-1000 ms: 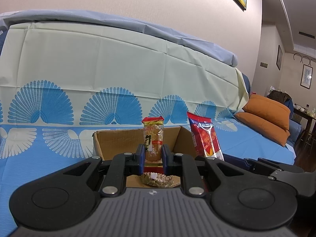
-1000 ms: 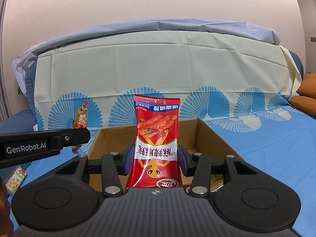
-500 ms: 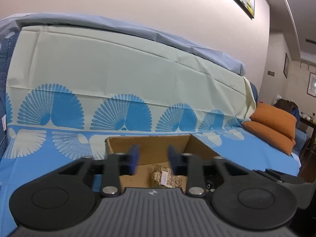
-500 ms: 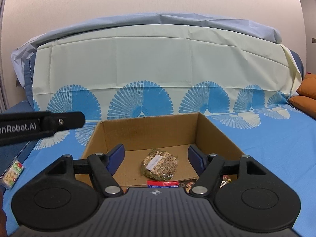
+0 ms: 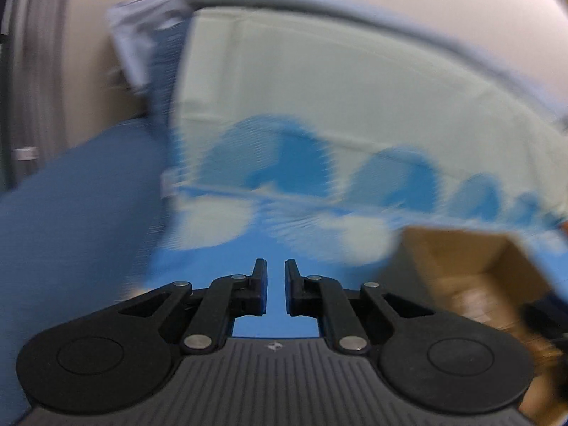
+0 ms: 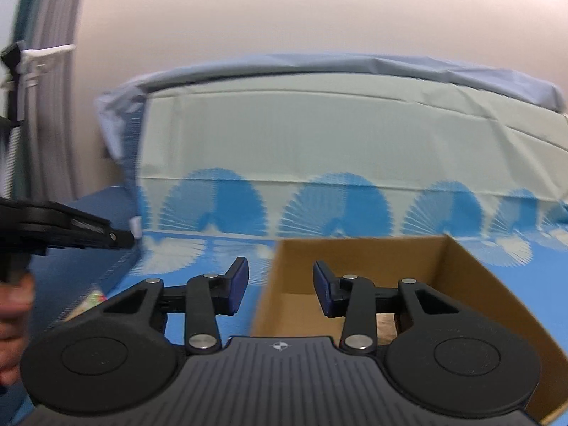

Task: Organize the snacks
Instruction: 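Grasp the white-green peanut pack with the left tool while the right moves to the red pouch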

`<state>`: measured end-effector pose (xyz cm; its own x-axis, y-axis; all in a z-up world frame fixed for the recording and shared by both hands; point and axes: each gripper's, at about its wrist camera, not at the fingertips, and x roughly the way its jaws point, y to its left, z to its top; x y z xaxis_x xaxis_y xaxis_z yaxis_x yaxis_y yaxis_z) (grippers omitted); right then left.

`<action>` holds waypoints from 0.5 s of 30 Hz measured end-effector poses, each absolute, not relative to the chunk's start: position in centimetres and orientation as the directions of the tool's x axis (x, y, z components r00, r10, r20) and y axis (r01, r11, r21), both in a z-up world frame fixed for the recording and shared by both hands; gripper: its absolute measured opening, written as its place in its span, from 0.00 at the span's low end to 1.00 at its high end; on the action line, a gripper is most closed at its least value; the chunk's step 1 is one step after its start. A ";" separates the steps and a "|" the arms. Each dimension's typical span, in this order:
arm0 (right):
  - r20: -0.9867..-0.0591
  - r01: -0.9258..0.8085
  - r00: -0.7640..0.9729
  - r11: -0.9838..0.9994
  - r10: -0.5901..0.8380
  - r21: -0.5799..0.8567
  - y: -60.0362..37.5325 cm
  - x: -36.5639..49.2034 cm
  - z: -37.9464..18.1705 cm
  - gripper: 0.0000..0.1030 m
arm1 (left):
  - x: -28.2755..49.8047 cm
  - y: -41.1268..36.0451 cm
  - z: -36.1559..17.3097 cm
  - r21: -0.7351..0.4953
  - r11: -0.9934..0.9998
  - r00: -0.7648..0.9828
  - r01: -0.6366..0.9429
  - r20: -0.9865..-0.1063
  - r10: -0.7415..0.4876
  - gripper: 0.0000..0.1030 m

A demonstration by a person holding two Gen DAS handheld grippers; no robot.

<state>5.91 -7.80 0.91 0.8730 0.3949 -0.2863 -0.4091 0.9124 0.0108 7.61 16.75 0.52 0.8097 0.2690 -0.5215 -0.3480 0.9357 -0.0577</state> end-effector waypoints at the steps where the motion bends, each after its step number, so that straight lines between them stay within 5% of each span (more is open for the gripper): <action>1: -0.281 -0.431 0.865 0.902 0.415 0.006 -7.1 5.5 0.9 0.41 | 7.8 17.7 0.0 -0.020 0.927 0.781 -0.375 -0.545 0.304 0.10; 6: -0.287 -0.549 0.809 0.834 0.513 -0.056 -2.6 3.3 0.0 0.41 | 8.3 21.0 -3.2 0.228 0.859 0.632 -0.458 -0.596 0.495 0.16; 15: -0.492 -0.658 0.730 0.684 0.475 -0.316 5.3 1.4 -6.6 0.56 | 8.5 21.2 -9.9 0.564 0.757 0.504 -0.331 -0.572 0.647 0.53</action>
